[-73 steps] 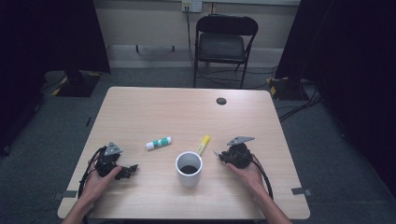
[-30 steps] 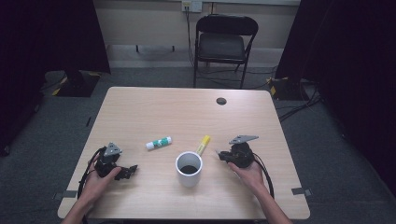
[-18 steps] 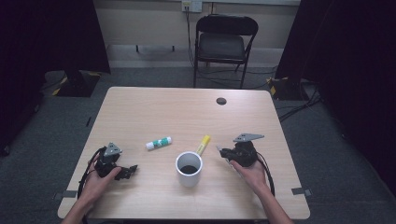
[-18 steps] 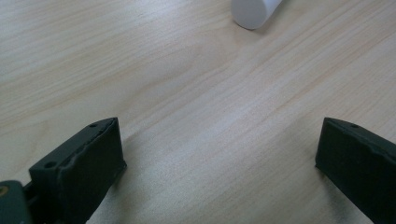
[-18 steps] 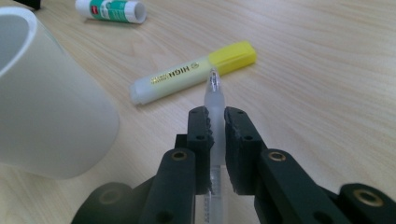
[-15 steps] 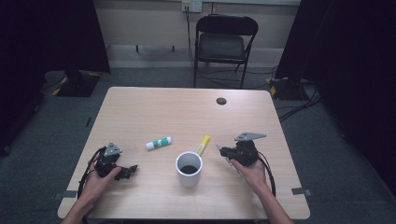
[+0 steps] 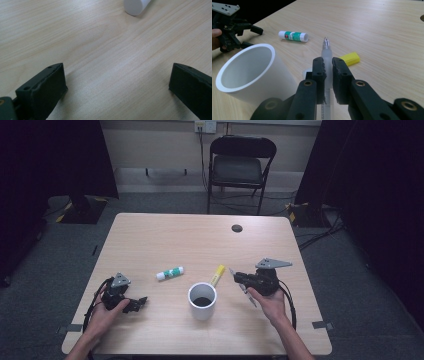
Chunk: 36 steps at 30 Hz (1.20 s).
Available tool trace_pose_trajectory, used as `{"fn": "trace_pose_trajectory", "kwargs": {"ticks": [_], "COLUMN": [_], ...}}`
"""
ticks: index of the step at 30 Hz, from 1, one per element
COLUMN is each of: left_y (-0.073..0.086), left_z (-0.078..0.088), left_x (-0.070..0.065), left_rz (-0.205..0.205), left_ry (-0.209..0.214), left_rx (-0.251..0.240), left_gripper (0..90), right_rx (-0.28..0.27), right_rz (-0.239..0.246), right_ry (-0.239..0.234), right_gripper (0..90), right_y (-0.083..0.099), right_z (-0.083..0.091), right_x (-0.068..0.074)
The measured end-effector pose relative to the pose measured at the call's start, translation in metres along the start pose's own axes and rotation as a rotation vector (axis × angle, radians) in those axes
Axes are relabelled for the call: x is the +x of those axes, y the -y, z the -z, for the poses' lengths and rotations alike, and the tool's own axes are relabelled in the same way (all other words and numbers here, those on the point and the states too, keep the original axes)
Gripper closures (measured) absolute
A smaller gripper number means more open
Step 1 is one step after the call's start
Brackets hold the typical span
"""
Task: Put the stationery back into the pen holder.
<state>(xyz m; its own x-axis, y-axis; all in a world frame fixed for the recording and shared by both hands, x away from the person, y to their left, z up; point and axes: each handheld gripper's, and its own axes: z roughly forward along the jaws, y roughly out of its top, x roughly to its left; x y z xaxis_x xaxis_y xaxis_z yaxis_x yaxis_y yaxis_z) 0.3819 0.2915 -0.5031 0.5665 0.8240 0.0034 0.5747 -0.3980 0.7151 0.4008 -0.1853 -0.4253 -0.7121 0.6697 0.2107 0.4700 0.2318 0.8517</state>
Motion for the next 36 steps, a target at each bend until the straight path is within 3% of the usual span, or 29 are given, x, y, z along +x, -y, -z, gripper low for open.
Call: {"fn": "trace_pose_trajectory", "kwargs": {"ticks": [10, 19, 36], "left_y": [0.000, 0.000, 0.000], "left_z": [0.000, 0.000, 0.000], "left_x": [0.000, 0.000, 0.000], "left_rz": [0.000, 0.000, 0.000], "left_ry": [0.000, 0.000, 0.000], "left_rx": [0.000, 0.000, 0.000], "left_gripper": [0.3, 0.3, 0.3], "right_rx": [-0.064, -0.097, -0.168], "right_rz": [0.024, 0.065, 0.095], "right_ry": [-0.045, -0.080, -0.148], "right_gripper": [80.8, 80.9, 80.8], "right_y": [-0.017, -0.030, -0.052], "right_z": [0.003, 0.000, -0.004], "right_x": [0.016, 0.031, 0.054]}}
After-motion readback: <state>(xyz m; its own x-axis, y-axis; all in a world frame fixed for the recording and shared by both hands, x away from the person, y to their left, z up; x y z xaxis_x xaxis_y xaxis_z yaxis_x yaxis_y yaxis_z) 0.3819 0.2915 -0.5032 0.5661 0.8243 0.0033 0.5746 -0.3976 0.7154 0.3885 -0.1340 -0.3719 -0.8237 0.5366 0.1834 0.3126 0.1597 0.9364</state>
